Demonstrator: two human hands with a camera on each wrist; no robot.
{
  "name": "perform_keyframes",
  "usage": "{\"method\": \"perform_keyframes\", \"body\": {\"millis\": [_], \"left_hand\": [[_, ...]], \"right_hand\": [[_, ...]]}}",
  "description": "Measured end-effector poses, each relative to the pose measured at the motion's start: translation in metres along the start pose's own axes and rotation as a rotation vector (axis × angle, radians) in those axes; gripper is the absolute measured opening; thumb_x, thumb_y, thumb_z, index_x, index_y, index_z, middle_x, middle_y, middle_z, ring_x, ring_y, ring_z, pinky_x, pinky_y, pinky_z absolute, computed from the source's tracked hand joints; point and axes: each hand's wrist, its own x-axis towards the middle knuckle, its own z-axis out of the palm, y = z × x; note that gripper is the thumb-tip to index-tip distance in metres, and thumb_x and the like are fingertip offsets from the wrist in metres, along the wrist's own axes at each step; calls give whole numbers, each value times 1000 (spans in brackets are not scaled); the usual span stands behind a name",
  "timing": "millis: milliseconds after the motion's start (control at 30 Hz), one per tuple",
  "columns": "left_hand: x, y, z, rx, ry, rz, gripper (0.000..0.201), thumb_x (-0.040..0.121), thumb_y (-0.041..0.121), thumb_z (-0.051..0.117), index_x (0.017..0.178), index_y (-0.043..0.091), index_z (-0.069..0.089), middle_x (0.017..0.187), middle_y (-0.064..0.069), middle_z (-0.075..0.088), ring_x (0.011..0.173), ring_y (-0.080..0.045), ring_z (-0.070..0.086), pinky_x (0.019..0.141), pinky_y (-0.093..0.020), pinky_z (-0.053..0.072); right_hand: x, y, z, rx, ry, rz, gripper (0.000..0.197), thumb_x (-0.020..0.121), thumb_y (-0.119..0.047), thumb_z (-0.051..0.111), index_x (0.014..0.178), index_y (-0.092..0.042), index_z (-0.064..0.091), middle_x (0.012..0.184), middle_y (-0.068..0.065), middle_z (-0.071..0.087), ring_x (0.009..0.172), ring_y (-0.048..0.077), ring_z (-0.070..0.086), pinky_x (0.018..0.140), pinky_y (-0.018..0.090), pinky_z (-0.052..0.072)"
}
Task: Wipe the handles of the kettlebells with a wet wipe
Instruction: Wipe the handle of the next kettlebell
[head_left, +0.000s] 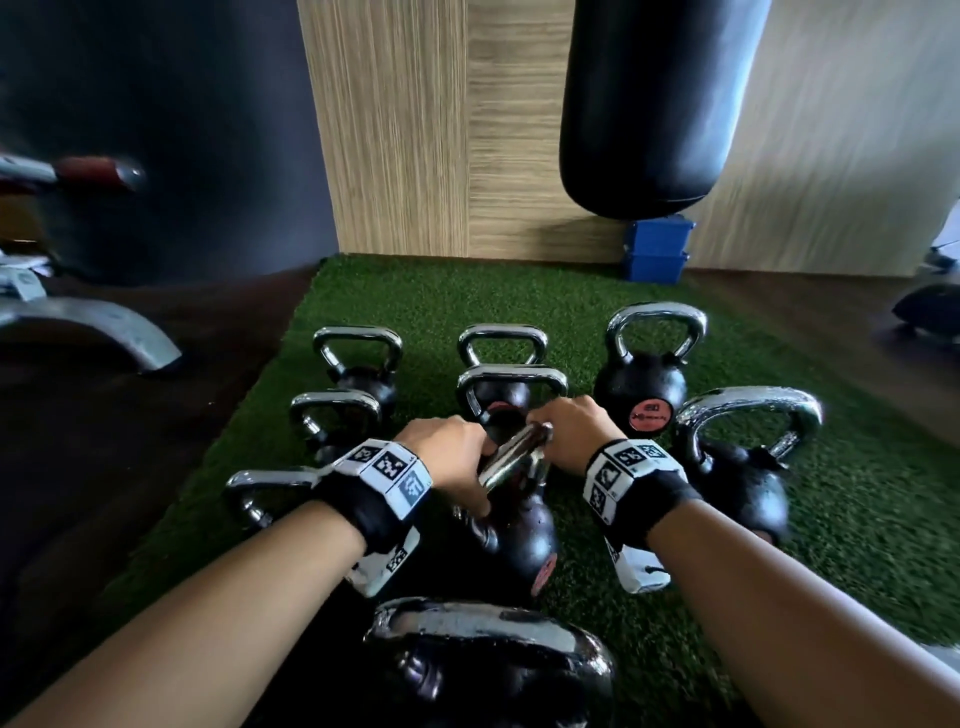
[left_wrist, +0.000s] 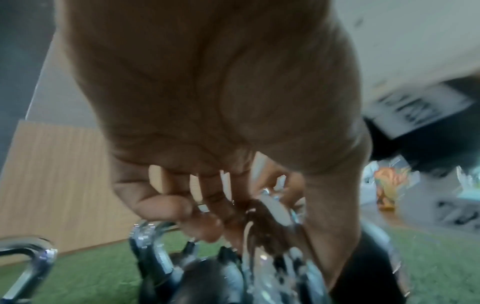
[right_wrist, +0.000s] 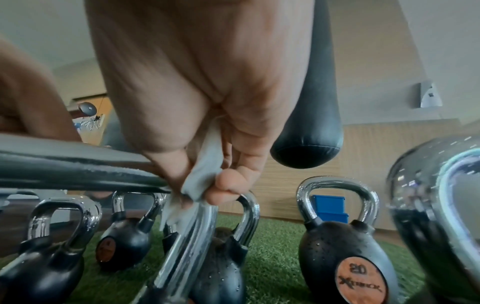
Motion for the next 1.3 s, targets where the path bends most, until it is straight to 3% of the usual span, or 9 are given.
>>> {"method": "perform_keyframes", "body": {"millis": [167,300,467,567,700,867,1033,1200,1300], "left_hand": [[1,-6,-4,43,136,65,70,70,34,79,128,66,55,119,13,71,106,-18,70,78,-28,49],[0,-6,-2,-25,211,117,55,82,28,71,126,59,62,118,6,72,108,-23,70,89,-36,57],[-12,-29,5,-285,129,105,54,88,35,72,138,48,58,129,6,70,108,-12,67,87,-22,49],[-35,-53,6,-491,122,58,44,92,31,71,132,47,64,106,22,72,89,5,65,74,-14,46],[-79,-70,37,-882,238,-57,45,96,4,58,115,41,72,104,15,75,94,-10,70,81,-30,54],[-109,-55,93,-1214,35,-241,36,101,0,47,116,24,70,87,4,71,66,-9,62,50,-18,45],[-124,-40,141,-1385,-21,-460,34,100,18,48,82,28,75,79,2,67,81,-20,61,75,-32,41],[-152,-26,169,-1507,-41,-285,45,82,-9,58,82,29,82,77,4,74,83,-20,62,65,-28,47],[-167,-15,182,-1424,-100,-103,70,54,8,80,119,31,72,114,4,75,114,-19,64,96,-30,53]], "right_hand": [[-29,14,-1,-41,-26,77,30,76,-35,54,89,-14,71,89,10,72,90,32,70,67,24,44],[-51,20,-1,3,-20,134,46,63,-40,46,90,-13,73,89,10,72,89,32,69,69,24,46],[-77,19,-23,71,-41,143,29,89,-38,71,110,-19,75,103,10,74,98,27,69,77,26,50],[-97,14,-39,226,73,155,18,89,-29,73,105,-23,79,85,3,75,77,13,68,64,16,47],[-129,-3,-46,630,12,230,18,89,6,62,102,4,75,63,9,66,46,14,53,44,21,41],[-176,-35,-50,984,-40,215,14,86,2,69,94,14,70,73,21,60,56,23,50,50,28,39],[-205,-54,-53,1322,-260,55,27,81,5,71,107,7,65,80,9,65,71,18,58,61,25,47],[-227,-75,-52,932,-202,-11,44,76,10,77,112,-16,76,101,7,78,88,16,72,84,24,59],[-231,-83,-50,416,92,-73,31,79,-14,81,105,-30,79,91,-12,77,79,4,70,70,6,49]]}}
